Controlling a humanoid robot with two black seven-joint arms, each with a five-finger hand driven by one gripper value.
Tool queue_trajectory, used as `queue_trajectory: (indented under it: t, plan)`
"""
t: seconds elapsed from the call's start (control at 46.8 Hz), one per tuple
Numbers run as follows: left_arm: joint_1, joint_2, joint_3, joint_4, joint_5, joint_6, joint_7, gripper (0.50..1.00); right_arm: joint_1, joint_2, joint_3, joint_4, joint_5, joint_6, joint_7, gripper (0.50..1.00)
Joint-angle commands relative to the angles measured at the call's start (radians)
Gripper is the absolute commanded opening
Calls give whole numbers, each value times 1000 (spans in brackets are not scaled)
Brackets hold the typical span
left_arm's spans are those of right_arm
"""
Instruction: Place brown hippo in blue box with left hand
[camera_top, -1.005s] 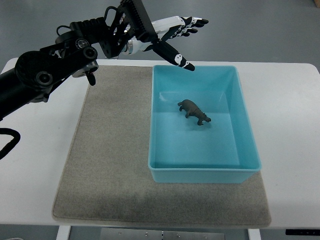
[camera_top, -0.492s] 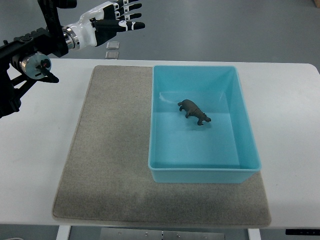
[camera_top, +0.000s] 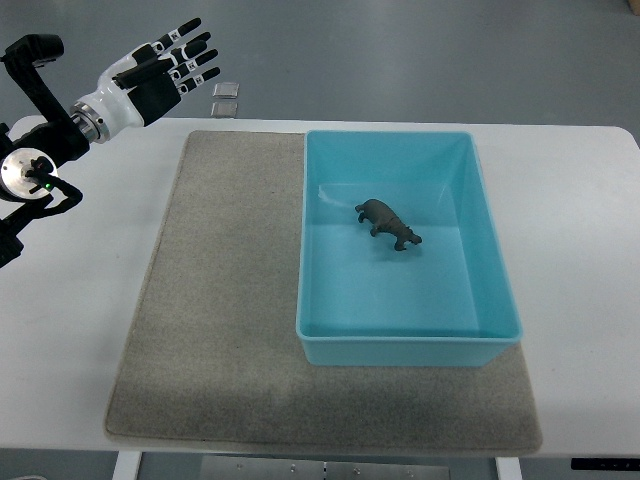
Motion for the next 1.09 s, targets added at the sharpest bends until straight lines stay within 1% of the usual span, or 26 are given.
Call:
queue_trajectory:
  t: [0.0, 0.064, 0.299, 0.471, 1.07]
  plan:
    - [32, 6, -42, -2, -6, -1, 48, 1000, 0, 0, 0, 0, 0, 0, 0, 936]
    - [54, 4, -77, -2, -6, -1, 72, 1000, 0, 0, 0, 0, 0, 0, 0, 936]
    - [95, 4, -165, 2, -9, -1, 76, 1000, 0, 0, 0, 0, 0, 0, 0, 936]
    - [98, -3, -168, 0, -9, -12, 76, 1000, 0, 0, 0, 0, 0, 0, 0, 936]
    - [120, 0, -175, -8, -4, -14, 73, 1000, 0, 0, 0, 0, 0, 0, 0, 936]
